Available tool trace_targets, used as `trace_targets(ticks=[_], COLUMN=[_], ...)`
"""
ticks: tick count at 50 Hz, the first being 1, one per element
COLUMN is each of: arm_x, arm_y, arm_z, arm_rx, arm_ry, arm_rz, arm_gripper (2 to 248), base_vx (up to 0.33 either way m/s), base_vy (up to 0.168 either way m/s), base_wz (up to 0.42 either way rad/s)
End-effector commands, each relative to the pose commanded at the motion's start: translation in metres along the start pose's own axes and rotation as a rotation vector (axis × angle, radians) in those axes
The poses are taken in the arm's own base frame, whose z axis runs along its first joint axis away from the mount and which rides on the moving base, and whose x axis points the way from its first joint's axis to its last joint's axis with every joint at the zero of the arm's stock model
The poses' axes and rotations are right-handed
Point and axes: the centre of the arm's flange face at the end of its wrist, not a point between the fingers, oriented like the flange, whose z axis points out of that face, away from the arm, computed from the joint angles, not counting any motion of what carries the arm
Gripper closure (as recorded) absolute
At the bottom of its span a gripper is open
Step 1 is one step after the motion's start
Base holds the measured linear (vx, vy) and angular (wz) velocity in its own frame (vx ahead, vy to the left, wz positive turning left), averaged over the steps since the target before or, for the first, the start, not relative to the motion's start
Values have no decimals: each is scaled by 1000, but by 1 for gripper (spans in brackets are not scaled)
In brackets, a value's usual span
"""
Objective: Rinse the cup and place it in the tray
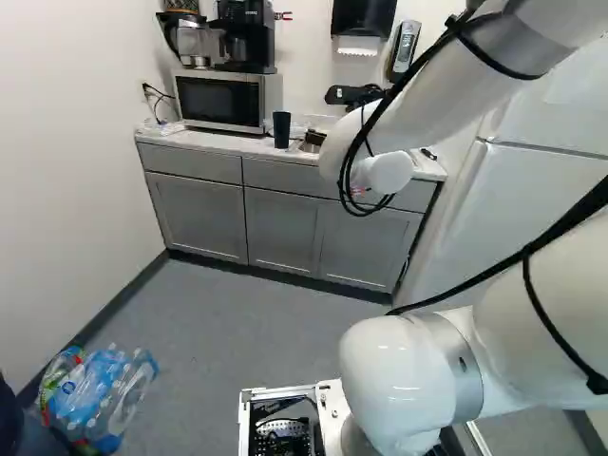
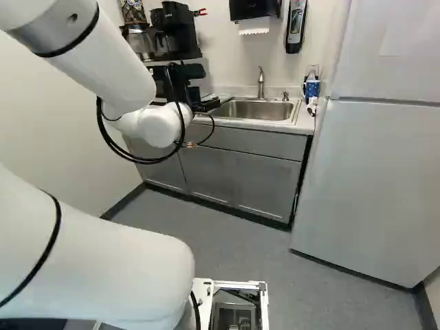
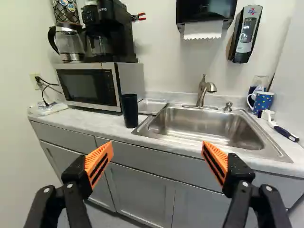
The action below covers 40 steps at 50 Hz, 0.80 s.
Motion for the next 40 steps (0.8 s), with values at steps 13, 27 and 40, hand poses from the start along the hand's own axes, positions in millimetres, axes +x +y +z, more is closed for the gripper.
trace_targets(ticks=[13,27,40], arm_x=[12,25,37], arm_y=[0,0,0], arm_z=[6,10,13], arm_rx=[0,0,0], arm_ry=[1,3,5], arm_rz=[0,0,0], arm_gripper=[3,3,3], base_vx=[0,0,0], base_vy=[0,0,0], base_wz=[0,0,0])
